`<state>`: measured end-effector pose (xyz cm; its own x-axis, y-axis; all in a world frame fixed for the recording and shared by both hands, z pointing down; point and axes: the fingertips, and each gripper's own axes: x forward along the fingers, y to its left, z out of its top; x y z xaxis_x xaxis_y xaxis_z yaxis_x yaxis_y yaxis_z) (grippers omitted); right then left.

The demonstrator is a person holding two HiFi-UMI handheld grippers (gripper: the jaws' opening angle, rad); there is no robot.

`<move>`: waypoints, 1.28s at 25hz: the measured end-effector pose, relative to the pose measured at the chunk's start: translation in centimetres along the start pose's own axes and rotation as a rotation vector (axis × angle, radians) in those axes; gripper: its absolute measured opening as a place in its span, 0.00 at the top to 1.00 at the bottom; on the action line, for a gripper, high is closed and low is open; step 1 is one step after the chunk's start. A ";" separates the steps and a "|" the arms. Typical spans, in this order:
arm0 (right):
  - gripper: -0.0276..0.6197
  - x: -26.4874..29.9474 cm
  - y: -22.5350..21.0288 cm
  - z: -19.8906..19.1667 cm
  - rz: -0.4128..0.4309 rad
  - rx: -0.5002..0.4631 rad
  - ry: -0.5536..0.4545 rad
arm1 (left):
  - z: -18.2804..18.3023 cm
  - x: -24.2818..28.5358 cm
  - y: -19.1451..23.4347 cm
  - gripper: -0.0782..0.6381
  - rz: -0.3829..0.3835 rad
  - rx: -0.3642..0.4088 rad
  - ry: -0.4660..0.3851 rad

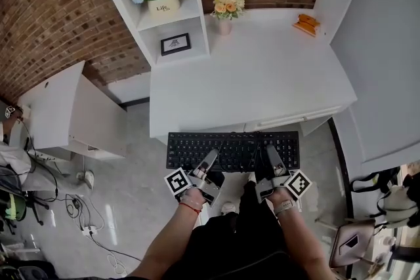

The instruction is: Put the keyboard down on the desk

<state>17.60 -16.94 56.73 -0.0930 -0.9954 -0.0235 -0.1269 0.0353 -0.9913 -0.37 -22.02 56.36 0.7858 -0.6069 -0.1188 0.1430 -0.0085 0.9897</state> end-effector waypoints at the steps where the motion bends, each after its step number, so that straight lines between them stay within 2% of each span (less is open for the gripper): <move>1: 0.85 0.4 0.0 0.2 0.002 0.003 0.003 | 0.2 0.4 0.1 0.79 -0.001 0.001 0.000; 15: 0.85 10.8 -1.3 5.2 -0.004 0.018 0.080 | 5.5 9.1 1.1 0.79 0.017 -0.007 -0.074; 32: 0.85 20.2 -4.6 10.3 -0.090 0.071 0.136 | 10.2 17.8 3.6 0.79 0.082 -0.059 -0.139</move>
<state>26.46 -38.18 59.51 -0.2176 -0.9729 0.0784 -0.0715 -0.0643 -0.9954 8.02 -40.94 58.66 0.7062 -0.7077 -0.0220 0.1202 0.0891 0.9887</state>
